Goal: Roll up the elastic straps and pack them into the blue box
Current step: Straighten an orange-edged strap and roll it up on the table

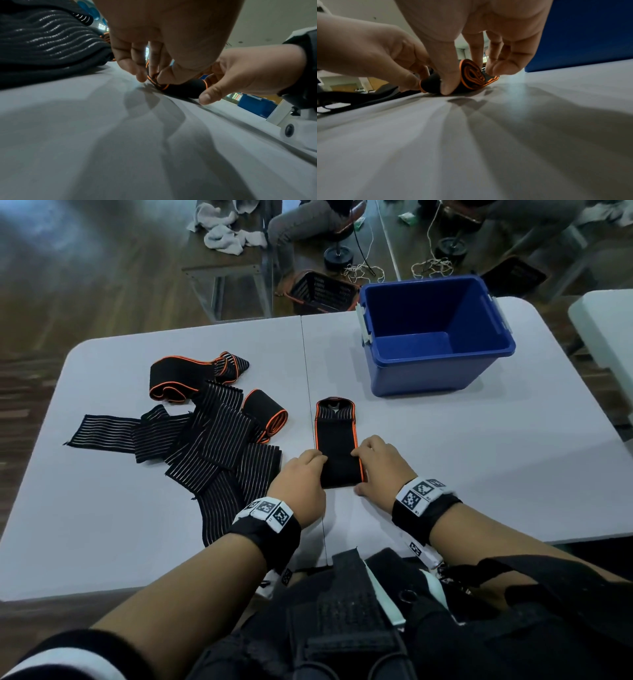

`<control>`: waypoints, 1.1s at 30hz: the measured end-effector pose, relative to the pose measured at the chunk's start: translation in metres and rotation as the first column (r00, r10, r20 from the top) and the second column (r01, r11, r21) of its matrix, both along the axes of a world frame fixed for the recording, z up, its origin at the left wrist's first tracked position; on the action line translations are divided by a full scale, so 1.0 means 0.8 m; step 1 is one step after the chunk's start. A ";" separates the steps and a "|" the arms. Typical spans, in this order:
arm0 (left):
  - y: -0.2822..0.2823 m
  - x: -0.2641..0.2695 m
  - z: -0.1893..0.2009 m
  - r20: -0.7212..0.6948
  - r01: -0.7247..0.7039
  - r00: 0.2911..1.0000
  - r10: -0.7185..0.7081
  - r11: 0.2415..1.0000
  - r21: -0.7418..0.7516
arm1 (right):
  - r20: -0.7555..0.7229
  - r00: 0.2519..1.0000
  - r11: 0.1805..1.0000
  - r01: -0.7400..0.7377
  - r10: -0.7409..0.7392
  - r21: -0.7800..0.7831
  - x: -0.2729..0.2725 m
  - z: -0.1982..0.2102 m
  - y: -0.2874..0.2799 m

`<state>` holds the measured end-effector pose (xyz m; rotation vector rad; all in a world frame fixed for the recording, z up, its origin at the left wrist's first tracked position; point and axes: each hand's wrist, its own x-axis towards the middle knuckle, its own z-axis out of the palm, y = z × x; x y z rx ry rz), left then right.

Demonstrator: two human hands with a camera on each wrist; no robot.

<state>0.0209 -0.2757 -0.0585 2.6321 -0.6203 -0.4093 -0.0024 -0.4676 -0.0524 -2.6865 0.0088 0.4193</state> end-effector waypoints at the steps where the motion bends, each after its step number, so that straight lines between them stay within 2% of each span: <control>1: 0.001 0.000 -0.002 -0.027 -0.006 1.000 0.006 1.000 -0.018 | 0.001 1.000 1.000 -0.019 0.019 -0.011 0.001 -0.003 -0.002; 4: 0.003 0.004 -0.002 -0.119 -0.132 0.986 0.116 0.982 -0.138 | -0.039 0.999 0.994 0.036 -0.033 0.100 0.006 -0.004 -0.007; 6: 0.004 0.009 0.000 -0.164 -0.258 0.961 0.223 0.936 -0.238 | -0.051 0.993 0.971 0.111 -0.103 0.211 0.010 -0.004 -0.012; 9: 0.001 0.019 0.003 -0.257 -0.416 0.903 0.344 0.848 -0.327 | -0.071 0.959 0.877 0.279 -0.273 0.392 0.017 -0.005 -0.017; 15: -0.012 0.035 0.003 -0.314 -0.571 0.811 0.494 0.785 -0.241 | -0.151 0.887 0.818 0.461 -0.436 0.345 0.032 -0.018 -0.017; 26: -0.041 0.044 0.001 -0.257 -0.547 0.832 0.491 0.801 -0.244 | -0.123 0.867 0.795 0.493 -0.483 0.355 0.028 -0.012 -0.024; 33: -0.115 0.046 0.008 -0.342 -0.464 0.867 0.363 0.840 -0.282 | -0.097 0.783 0.710 0.602 -0.615 0.366 0.011 0.000 -0.083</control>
